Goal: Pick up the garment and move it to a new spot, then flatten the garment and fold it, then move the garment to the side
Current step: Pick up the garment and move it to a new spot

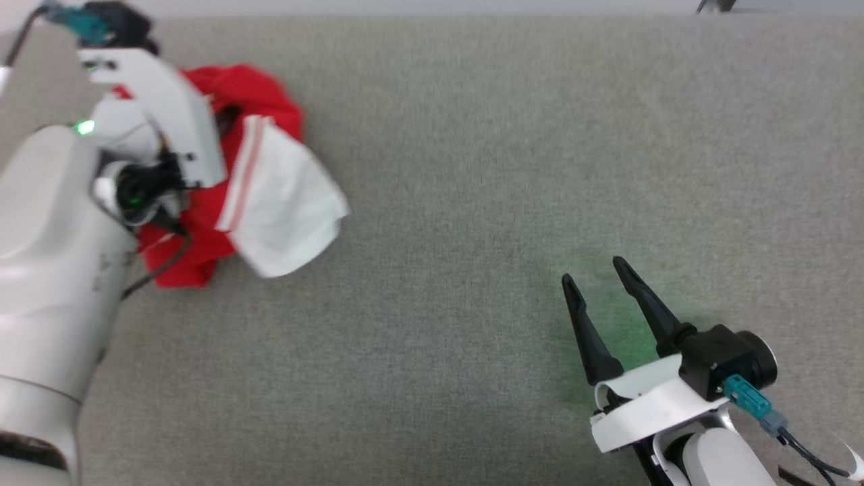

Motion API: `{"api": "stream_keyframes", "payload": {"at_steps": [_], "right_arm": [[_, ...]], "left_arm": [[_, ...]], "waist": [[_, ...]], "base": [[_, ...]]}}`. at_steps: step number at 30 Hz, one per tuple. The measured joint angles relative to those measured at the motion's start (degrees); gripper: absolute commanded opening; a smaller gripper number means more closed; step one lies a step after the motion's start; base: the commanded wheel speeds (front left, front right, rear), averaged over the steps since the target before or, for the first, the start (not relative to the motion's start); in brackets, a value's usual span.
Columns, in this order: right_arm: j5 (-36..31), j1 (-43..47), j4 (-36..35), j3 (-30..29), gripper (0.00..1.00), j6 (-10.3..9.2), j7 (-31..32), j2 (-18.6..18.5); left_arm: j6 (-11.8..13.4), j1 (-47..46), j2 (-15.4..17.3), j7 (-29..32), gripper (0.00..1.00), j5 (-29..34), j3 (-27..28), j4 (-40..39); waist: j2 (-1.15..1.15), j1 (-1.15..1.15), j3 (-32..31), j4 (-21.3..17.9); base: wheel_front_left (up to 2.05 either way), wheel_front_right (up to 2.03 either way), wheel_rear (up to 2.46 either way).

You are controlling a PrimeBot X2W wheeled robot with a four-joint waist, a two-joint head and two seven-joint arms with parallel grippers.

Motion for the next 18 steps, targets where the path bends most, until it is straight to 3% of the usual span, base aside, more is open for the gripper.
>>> {"api": "stream_keyframes", "payload": {"at_steps": [7,10,18], "right_arm": [[1.2,1.9,0.3,-1.3,1.00,0.00,-0.3,0.3],[1.6,3.0,0.4,-2.6,1.00,0.00,-0.4,0.3],[4.4,3.4,-1.0,-4.0,1.00,0.00,-0.6,0.3]], "left_arm": [[0.0,-1.0,-2.6,1.0,0.00,-3.9,-5.4,-8.8],[0.0,-1.6,-5.8,3.7,0.00,-6.6,-6.7,-10.6],[0.1,-4.7,-13.8,6.3,0.00,-4.6,-11.8,-6.5]], "waist": [[0.00,0.00,-4.1,-0.6],[0.00,0.00,-4.9,-1.7],[0.00,0.00,-4.8,-5.7]], "base": [[0.00,0.00,0.00],[0.00,0.00,0.00],[0.00,0.00,0.00]]}}
